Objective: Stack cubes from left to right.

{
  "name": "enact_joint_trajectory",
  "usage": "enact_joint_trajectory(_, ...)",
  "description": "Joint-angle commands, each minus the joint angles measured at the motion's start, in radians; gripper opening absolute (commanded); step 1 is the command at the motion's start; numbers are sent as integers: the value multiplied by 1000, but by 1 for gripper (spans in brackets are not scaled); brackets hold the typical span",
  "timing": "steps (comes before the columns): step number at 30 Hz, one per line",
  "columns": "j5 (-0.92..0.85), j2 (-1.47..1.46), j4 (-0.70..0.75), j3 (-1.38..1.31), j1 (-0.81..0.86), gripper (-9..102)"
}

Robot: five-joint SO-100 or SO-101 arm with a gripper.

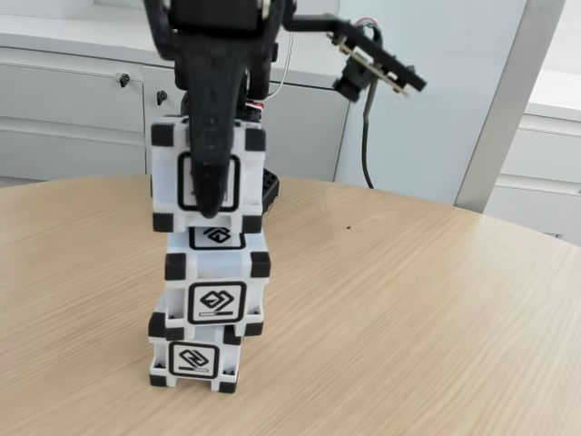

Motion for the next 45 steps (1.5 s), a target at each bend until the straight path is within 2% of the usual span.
enact_joint_trajectory(1, -20, -3, -9, -5, -3, 0)
enact_joint_trajectory(9, -17, -3, -9, -5, -3, 0)
enact_joint_trajectory(12, 2, 0, -5, -5, -3, 4)
enact_joint_trajectory(26, 32, 15, 3, -5, -3, 35)
enact_joint_trajectory(39, 48, 77, 5, -5, -8, 43)
enact_joint_trajectory(45, 69, 147, 6, -5, -127, 43)
